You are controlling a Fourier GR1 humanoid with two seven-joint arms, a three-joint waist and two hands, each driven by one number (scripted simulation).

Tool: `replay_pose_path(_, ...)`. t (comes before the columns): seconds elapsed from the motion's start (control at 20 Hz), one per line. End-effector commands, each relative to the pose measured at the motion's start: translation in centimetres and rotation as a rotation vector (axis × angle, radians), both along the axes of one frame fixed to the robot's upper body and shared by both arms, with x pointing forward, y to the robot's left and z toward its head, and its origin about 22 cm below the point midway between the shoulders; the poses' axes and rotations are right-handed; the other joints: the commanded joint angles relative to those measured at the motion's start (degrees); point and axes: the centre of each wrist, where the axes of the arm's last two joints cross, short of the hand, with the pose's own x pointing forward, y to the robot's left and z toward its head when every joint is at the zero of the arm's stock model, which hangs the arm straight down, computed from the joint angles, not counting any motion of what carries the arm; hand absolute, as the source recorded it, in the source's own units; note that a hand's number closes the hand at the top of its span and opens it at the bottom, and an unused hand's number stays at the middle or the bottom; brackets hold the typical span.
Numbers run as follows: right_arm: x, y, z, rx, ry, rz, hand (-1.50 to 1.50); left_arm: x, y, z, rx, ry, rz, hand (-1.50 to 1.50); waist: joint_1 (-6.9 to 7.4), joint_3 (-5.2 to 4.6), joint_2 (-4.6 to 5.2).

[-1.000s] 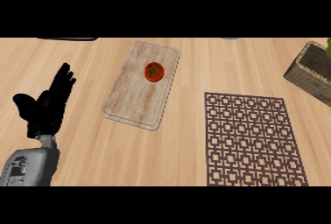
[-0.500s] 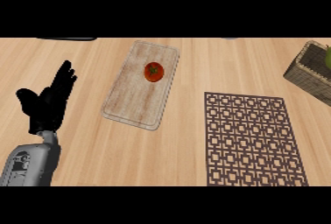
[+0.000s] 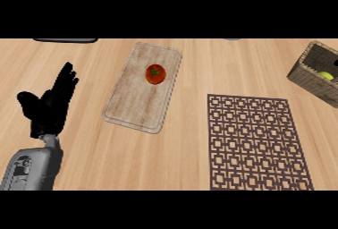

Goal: Pick the pear from the placemat and place it in the basket

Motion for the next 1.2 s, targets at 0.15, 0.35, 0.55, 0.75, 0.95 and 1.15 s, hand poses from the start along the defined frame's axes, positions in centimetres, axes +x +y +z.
replay_pose_path(0.15, -0.5, -1.4, 3.0, 0.192, -0.281, -0.060, -1.50, -0.4, 1.2, -0.3, 0.005, 0.023, 0.018, 0.00, -0.31, -0.02, -0.19)
replay_pose_path(0.35, -1.5, -3.1, 3.3, 0.322, -0.371, -0.146, -1.50, -0.2, 0.9, 0.2, 0.002, 0.007, 0.024, 0.00, -1.16, -0.06, -0.47)
replay_pose_path(0.55, -3.5, -6.0, 5.1, 0.431, -0.468, -0.200, -1.50, -0.3, 2.0, -0.5, 0.010, 0.036, 0.031, 0.00, -1.86, -0.08, -0.59)
replay_pose_path(0.75, -6.1, -9.0, 3.1, 0.511, -0.493, -0.222, -1.50, -1.6, 2.1, 0.0, 0.008, 0.038, 0.028, 0.00, -2.15, -0.09, -1.12)
replay_pose_path(0.95, -10.6, -13.3, 3.2, 0.522, -0.490, -0.195, -1.50, -1.2, 1.6, 0.3, -0.004, 0.025, 0.041, 0.00, -2.44, -0.06, -1.02)
replay_pose_path(1.15, -11.5, -14.0, 3.0, 0.560, -0.525, -0.146, -1.50, -1.1, 2.3, 0.7, 0.011, 0.010, 0.049, 0.00, -2.58, -0.14, -1.16)
